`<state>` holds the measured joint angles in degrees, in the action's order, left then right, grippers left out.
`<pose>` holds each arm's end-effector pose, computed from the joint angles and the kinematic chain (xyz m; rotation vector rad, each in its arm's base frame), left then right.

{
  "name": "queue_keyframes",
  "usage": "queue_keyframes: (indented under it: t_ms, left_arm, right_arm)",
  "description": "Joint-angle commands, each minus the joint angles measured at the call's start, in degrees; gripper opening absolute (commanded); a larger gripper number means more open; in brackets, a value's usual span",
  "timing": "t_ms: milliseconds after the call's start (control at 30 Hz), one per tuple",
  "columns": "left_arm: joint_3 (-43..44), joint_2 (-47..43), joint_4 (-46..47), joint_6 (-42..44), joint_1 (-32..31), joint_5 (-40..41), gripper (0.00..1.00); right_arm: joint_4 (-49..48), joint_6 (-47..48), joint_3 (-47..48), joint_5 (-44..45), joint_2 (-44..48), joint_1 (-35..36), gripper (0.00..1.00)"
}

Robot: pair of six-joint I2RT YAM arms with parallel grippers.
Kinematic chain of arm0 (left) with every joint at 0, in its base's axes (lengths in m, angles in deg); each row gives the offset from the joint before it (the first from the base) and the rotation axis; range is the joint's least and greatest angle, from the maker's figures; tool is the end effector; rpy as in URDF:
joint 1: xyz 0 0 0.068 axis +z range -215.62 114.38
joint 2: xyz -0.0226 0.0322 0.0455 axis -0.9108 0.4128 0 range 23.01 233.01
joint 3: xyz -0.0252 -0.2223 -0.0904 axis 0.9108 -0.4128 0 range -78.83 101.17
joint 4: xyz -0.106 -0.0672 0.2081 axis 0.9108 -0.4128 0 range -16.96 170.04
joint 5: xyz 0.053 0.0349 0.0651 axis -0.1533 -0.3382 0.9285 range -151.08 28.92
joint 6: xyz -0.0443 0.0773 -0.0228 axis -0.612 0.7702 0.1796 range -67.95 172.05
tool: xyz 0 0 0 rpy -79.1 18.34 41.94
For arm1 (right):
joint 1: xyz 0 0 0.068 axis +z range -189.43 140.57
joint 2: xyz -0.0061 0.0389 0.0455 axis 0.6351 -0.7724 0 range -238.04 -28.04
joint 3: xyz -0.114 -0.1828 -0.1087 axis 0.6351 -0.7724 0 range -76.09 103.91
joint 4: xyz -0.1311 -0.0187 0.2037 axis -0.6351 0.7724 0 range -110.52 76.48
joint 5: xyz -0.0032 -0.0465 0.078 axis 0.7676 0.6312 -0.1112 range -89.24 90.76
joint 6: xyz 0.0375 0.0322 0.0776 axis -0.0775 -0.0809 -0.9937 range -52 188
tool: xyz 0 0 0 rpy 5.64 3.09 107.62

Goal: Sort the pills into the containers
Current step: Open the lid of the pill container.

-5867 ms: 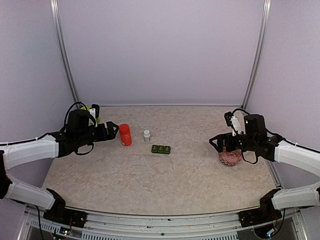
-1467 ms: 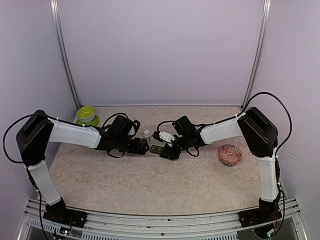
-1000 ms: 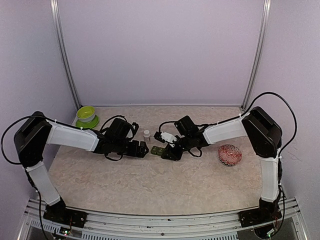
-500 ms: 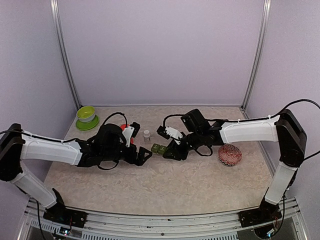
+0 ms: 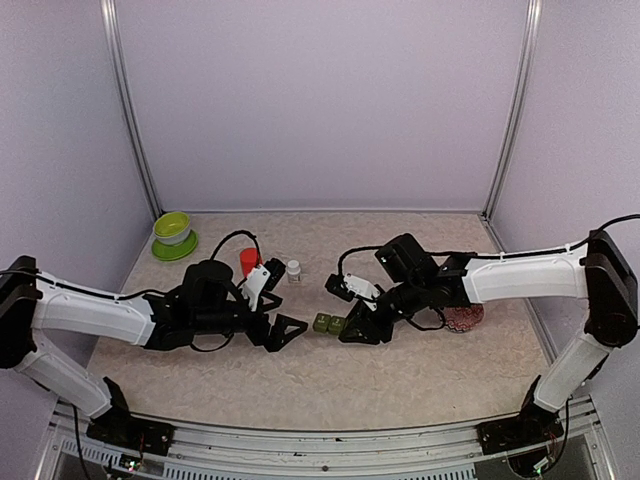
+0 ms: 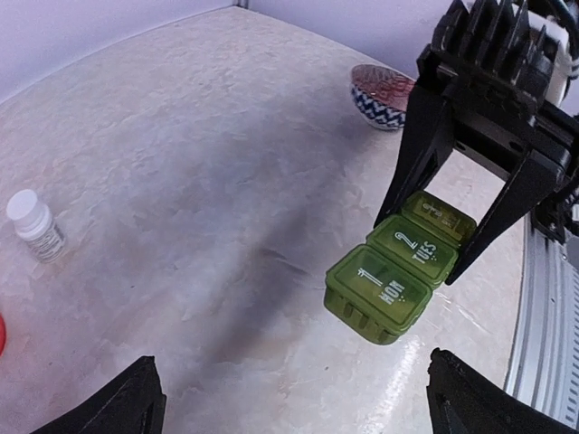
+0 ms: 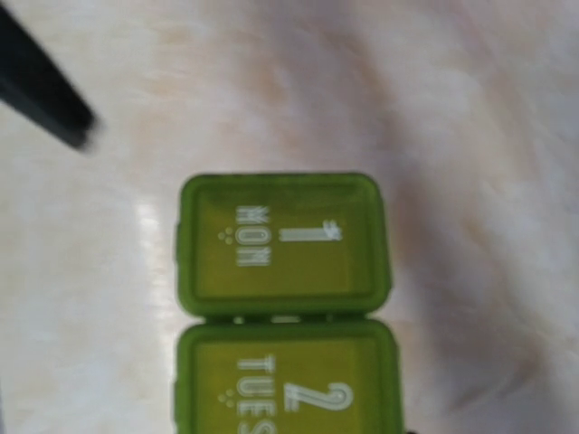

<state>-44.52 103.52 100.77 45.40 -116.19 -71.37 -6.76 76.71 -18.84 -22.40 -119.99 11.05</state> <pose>0.1926 -0.2575 0.1539 0.8962 1.9038 -0.8010 0.1955 0.2881 0.1536 -1.3947 2.0646 0.8115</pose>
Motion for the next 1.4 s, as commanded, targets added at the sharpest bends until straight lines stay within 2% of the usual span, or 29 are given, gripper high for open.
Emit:
queue_keyframes:
  t_ms: [0,233,667,900,1067,1367]
  left_arm:
    - [-0.9,-1.7,5.2,4.5,-0.1,-9.7,0.99]
    - [-2.6,-4.5,8.3,9.1,-0.1,-17.4,0.99]
    - [-1.6,-4.5,9.7,13.8,-0.3,-25.0,0.94]
    - [-0.9,-4.3,8.6,14.4,-0.3,-26.8,0.85]
    - [0.0,-3.3,7.5,14.4,-0.3,-27.6,0.73]
    - [-0.3,-3.0,8.5,14.1,-0.5,-27.5,0.62]
  right_arm:
    - [-2.4,1.1,-1.5,-2.4,4.9,1.3,0.28]
    - [-2.8,2.0,-2.3,-6.1,8.1,2.3,0.28]
    - [-4.5,1.8,-2.6,-9.7,9.8,4.9,0.29]
    - [-4.5,1.8,-2.3,-10.5,9.9,5.2,0.30]
    - [-4.6,1.8,-2.1,-11.0,10.2,5.7,0.30]
    - [-4.9,1.6,-2.3,-11.2,10.1,5.7,0.30]
